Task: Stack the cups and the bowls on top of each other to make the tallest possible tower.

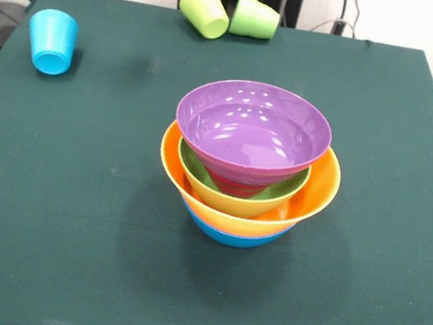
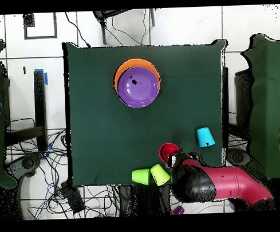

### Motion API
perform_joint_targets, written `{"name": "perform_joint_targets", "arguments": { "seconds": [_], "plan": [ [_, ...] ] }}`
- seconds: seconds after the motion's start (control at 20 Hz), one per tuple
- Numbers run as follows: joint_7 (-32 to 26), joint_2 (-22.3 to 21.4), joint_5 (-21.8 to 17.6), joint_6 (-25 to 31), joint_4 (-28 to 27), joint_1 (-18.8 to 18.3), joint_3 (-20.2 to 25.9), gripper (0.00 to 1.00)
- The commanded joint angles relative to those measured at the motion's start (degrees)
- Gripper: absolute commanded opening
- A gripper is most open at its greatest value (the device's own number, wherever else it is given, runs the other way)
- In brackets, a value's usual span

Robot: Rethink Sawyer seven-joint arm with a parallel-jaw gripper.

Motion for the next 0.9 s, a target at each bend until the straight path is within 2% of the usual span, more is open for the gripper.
{"name": "perform_joint_targets", "arguments": {
  "seconds": [0.05,0.2,0.4,0.8,0.9],
  "plan": [
    [5.8,3.2,1.2,-5.9,-1.2,6.9,1.4,0.00],
    [8.6,4.2,4.3,-5.8,-1.4,9.5,0.1,0.00],
    [10.5,3.8,7.4,-6.5,1.0,10.2,-1.8,0.00],
    [7.3,4.1,5.6,-6.0,-0.3,11.8,-4.6,0.00],
    [6.1,4.4,3.4,-7.2,1.0,11.0,-5.4,0.00]
  ]
}}
